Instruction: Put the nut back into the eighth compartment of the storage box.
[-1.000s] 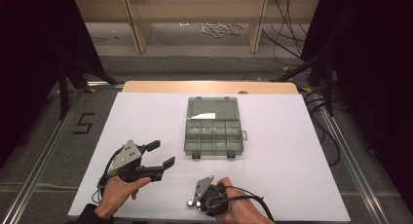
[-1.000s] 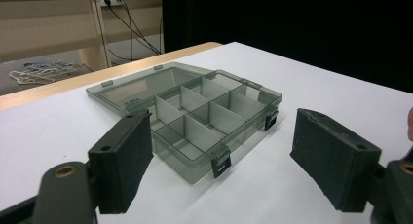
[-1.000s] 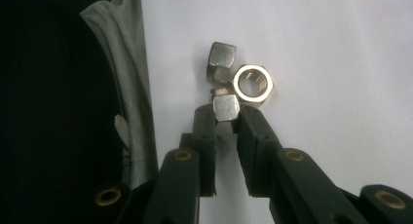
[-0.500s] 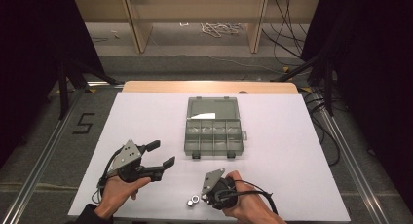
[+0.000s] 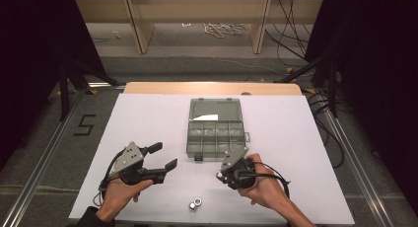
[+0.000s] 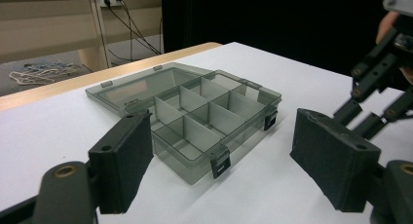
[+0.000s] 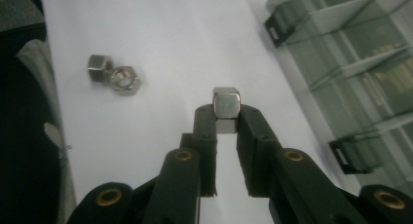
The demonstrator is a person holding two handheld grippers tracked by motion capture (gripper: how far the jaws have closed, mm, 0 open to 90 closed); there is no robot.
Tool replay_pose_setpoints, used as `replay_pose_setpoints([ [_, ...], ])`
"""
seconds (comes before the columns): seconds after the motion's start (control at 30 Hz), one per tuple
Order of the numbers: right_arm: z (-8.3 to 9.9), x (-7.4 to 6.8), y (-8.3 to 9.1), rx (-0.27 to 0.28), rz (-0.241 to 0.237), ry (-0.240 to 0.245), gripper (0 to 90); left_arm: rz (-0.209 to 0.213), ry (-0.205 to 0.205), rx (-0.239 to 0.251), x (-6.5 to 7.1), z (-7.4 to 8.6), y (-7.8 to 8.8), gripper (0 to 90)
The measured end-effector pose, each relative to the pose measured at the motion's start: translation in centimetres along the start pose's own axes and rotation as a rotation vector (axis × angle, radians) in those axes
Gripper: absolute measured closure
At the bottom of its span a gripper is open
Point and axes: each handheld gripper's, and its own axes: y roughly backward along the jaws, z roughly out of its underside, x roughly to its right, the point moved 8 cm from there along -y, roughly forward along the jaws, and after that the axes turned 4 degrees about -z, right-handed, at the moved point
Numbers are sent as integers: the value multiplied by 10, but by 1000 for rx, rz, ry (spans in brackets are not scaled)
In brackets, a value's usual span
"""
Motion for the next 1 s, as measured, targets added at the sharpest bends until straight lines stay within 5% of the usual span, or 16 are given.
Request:
replay_pose_setpoints([
  [0.17,-1,16,7,13,26,-37,788,-1,8,-1,0,0,0,223],
  [0.33,1,48,18,13,84,-85,788,-1,8,-2,0,0,0,223],
  [0.6,5,80,16,-10,123,-131,788,-2,1,9,0,-1,0,223],
  [1.0,11,106,6,-52,137,-188,787,-5,5,18,0,-2,1,223],
])
